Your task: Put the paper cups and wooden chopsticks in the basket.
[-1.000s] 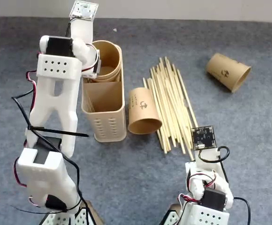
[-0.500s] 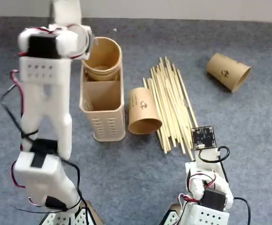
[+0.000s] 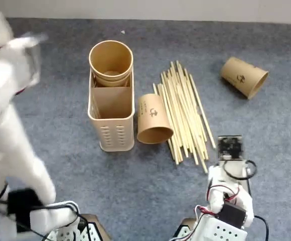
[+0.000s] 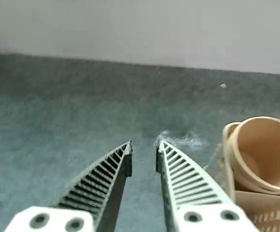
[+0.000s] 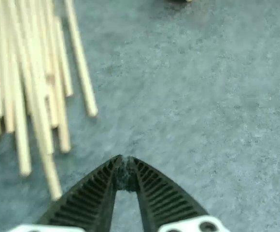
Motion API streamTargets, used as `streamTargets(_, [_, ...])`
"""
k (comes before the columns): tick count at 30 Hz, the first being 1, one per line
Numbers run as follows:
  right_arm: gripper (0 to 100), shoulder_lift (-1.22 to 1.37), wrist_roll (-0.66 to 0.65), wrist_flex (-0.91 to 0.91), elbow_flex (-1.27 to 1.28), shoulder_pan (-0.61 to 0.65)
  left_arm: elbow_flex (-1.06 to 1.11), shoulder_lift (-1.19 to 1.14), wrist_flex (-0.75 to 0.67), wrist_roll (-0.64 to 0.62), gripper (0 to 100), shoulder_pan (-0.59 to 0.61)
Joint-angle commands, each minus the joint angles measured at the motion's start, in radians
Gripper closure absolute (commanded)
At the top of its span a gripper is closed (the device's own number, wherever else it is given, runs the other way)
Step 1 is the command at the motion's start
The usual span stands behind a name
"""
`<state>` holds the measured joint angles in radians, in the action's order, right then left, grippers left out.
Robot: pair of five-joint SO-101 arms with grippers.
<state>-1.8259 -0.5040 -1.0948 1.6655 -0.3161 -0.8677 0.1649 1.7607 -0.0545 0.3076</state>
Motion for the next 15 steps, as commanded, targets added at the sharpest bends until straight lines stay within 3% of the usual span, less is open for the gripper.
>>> streamTargets(1, [88.4, 0.001, 0.026, 0.102, -0.111, -0.064, 0.308, 0.096, 0.000, 0.011, 90, 0.166])
streamTargets(5, [84.7, 0.025, 0.069, 0.082, -0.329, 0.015, 0.667, 0.096, -0.063, 0.005, 90, 0.160])
streamTargets(11, [84.7, 0.378, 0.077, 0.300, -0.470, 0.050, 1.133, 0.102, -0.381, -0.074, 89, 0.053])
streamTargets(15, [84.7, 0.785, 0.305, 0.510, -0.665, -0.013, 1.264, 0.101, -0.500, -0.100, 89, 0.018])
